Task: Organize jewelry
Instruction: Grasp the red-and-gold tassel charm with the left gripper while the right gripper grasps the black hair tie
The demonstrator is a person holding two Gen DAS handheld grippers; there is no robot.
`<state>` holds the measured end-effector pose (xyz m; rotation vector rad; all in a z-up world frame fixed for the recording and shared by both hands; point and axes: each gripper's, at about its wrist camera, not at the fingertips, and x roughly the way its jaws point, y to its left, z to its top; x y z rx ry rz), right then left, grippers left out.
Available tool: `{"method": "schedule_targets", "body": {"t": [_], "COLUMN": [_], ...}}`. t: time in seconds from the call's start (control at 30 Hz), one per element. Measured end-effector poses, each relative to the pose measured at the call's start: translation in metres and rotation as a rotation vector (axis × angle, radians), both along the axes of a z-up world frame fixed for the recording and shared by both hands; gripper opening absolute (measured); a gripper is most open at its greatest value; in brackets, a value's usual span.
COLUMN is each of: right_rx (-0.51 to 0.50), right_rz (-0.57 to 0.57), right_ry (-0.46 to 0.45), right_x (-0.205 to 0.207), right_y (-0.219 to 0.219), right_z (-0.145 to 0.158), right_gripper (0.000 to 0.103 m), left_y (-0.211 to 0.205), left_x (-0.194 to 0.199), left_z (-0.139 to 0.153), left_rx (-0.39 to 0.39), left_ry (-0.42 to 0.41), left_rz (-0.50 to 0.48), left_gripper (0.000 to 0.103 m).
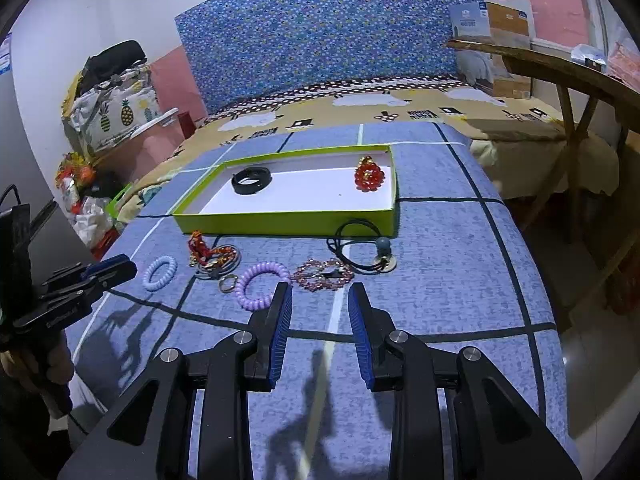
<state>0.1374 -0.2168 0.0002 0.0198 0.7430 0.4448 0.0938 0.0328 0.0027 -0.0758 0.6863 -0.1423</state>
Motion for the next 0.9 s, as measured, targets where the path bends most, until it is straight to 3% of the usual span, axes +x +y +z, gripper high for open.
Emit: {"method": "schedule_targets", "body": {"t": [0.5, 0.9], "right_rx": [-0.031, -0.113], "right_rz": [-0.008, -0.022], "right_ry": [0.023, 0.039], "right_x": [0.027, 0.074], "right_y": [0.004, 0.004], "right_z": [-0.012, -0.023], "right_gripper": [0.03, 0.03], "left_y": [-0.006, -0.017], "left_x": [0.045, 0.085], "left_z": [-0.012, -0.02], "left_rx": [0.001, 0.007], "left_ry": [0.049, 0.098], "left_rz": [-0.018, -0.036], "left_gripper": [0.024, 0.024]}}
